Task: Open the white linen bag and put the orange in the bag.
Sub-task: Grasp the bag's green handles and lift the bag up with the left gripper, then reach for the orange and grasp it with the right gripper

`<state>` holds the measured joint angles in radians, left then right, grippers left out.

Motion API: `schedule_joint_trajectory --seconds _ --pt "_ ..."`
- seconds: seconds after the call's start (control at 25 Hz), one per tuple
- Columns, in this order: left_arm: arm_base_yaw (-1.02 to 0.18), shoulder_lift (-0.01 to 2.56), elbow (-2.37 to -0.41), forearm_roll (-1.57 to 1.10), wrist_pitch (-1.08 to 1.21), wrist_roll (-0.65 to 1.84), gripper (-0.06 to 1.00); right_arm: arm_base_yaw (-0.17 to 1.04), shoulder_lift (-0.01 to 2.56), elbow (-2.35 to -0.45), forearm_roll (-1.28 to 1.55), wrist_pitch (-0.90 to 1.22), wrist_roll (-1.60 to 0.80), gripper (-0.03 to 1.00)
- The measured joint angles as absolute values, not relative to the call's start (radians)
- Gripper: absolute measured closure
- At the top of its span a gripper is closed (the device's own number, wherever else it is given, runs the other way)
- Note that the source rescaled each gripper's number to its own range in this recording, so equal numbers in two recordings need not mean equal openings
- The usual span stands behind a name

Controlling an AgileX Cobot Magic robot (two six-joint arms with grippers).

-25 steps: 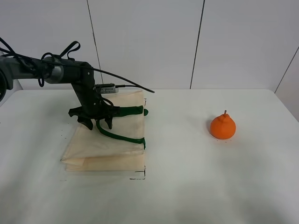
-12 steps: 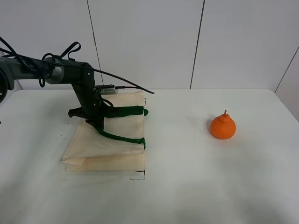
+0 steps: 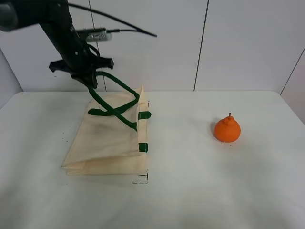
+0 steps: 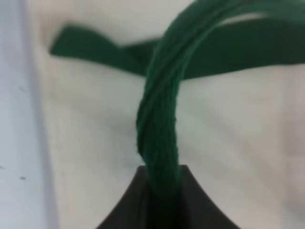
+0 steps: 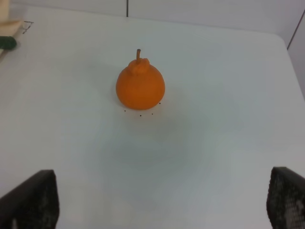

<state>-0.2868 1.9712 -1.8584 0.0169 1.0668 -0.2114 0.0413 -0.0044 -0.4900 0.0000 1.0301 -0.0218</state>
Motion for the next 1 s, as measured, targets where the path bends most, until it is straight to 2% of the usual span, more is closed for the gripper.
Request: schedule_joint_trajectory --seconds 0.28,0.44,0.72,1.0 --pt "-0.287 1.866 -2.062 0.010 1.183 -0.167 0.94 0.041 0.014 -0.490 0.000 1.029 -0.022 -0.03" --pt "-0.309 1.830 -2.105 0.000 1.183 -0.162 0.94 0.041 0.155 -0.497 0.000 1.026 -0.022 -0.03" --pt "-0.377 1.814 -2.105 0.000 1.183 -0.153 0.94 0.041 0.647 -0.652 0.020 0.931 -0.022 -0.03" --pt "-0.383 1.814 -2.105 0.000 1.183 -0.149 0.94 0.041 1.238 -0.921 0.025 0.862 -0.056 -0.03"
